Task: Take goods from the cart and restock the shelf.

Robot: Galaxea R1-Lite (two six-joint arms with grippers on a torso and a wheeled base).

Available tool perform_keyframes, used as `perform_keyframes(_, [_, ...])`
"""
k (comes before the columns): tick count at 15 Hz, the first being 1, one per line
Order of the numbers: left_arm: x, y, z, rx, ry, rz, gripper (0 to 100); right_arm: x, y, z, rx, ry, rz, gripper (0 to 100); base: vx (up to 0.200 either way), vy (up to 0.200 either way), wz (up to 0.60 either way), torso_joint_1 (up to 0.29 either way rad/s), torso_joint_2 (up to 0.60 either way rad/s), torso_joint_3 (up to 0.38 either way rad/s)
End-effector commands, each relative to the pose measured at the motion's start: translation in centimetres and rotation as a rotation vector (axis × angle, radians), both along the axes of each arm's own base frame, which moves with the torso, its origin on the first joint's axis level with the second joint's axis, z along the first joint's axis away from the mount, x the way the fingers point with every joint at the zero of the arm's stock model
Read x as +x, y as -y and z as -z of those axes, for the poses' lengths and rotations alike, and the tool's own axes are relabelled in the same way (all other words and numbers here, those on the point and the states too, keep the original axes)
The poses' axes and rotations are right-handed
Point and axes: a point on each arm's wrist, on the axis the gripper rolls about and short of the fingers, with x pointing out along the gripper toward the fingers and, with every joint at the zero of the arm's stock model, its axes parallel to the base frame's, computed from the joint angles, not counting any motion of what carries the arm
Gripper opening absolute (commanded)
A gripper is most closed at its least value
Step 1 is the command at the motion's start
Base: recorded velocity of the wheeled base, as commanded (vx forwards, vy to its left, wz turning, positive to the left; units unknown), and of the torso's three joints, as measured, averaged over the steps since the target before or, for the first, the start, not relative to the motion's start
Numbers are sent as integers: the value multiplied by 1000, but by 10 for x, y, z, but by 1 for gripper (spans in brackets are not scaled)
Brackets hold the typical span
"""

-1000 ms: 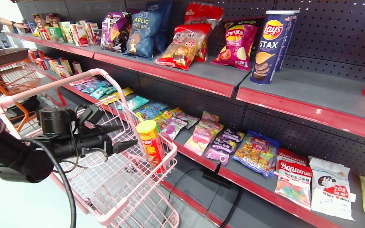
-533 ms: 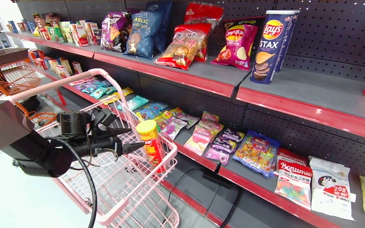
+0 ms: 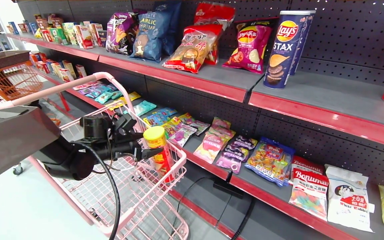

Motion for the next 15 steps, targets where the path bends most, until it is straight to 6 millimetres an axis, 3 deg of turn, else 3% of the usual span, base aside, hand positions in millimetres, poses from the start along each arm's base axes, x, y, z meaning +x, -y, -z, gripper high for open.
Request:
perform_keyframes(1, [4,3,2,-1,1,4,100,0,0,0,0,0,0,100,0,0,0,0,0,0])
perform_keyframes(9, [11,15,12,13,-5,-4,100,0,0,0,0,0,-2,100,0,0,0,0,0,0])
perform_keyframes(10, [12,15,13,18,1,-13,0,0,0,0,0,0,-2,100,0,0,0,0,0,0])
perform_keyframes(15, [10,16,12,15,-3,-14,0,0,0,0,0,0,-2,100,0,0,0,0,0,0])
